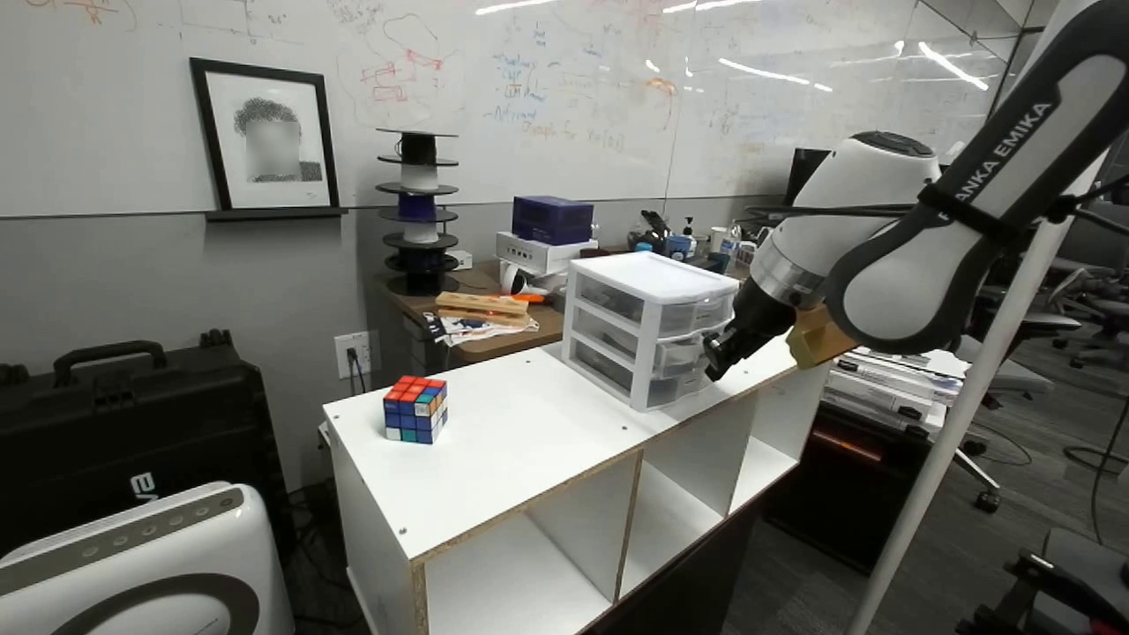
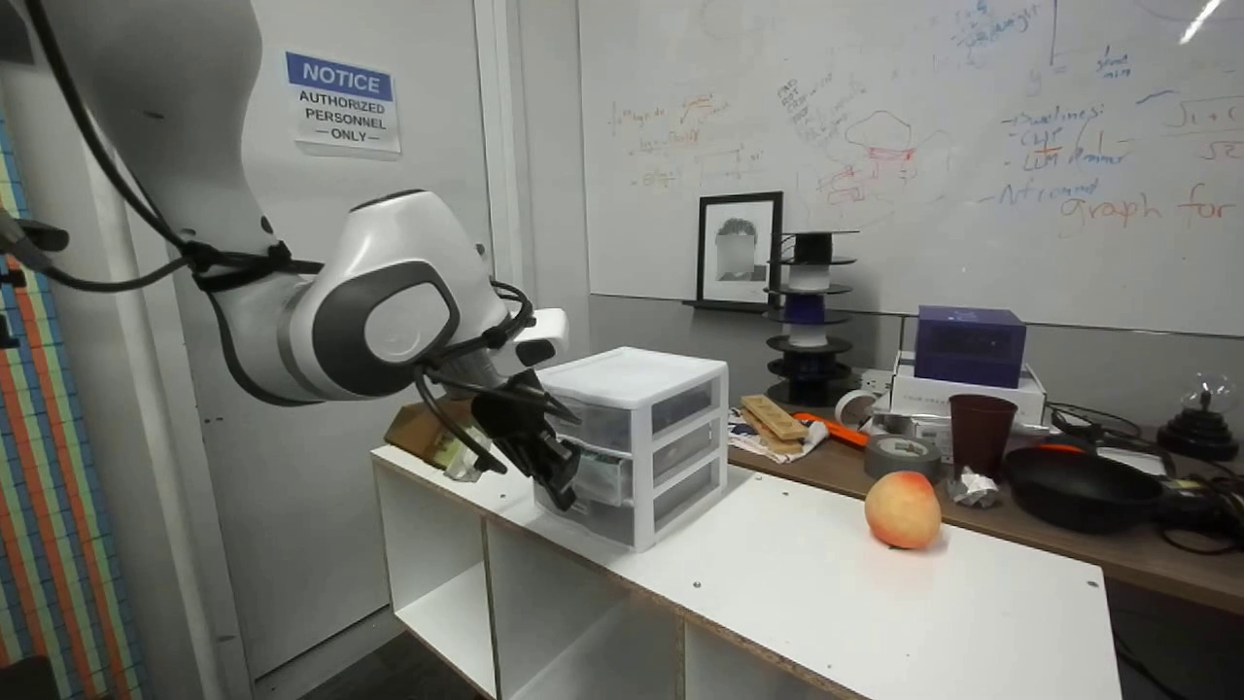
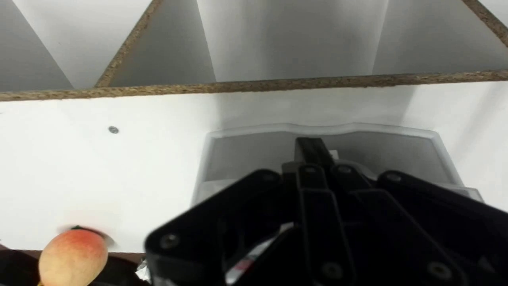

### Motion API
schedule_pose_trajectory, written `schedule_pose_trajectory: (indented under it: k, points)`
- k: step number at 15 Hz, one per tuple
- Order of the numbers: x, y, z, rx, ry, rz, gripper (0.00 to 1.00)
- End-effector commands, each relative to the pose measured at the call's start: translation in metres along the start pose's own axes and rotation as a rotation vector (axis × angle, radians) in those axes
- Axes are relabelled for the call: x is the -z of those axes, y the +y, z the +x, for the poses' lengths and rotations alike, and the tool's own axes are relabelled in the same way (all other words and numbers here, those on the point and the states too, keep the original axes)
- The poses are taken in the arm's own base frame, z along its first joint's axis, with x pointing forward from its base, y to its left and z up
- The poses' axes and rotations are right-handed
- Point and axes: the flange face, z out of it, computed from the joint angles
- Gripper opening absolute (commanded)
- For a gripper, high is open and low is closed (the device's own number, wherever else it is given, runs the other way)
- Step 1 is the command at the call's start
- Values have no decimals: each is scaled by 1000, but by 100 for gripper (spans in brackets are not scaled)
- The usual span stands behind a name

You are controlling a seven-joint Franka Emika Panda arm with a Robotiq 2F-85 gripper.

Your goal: Put the two white objects on the right in the top drawer of the dresser

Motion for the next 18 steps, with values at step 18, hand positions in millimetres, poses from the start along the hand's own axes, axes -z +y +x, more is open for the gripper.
schedule_pose_trajectory:
  k: [18]
  points:
    - [36,13,5,21,126,-3,0]
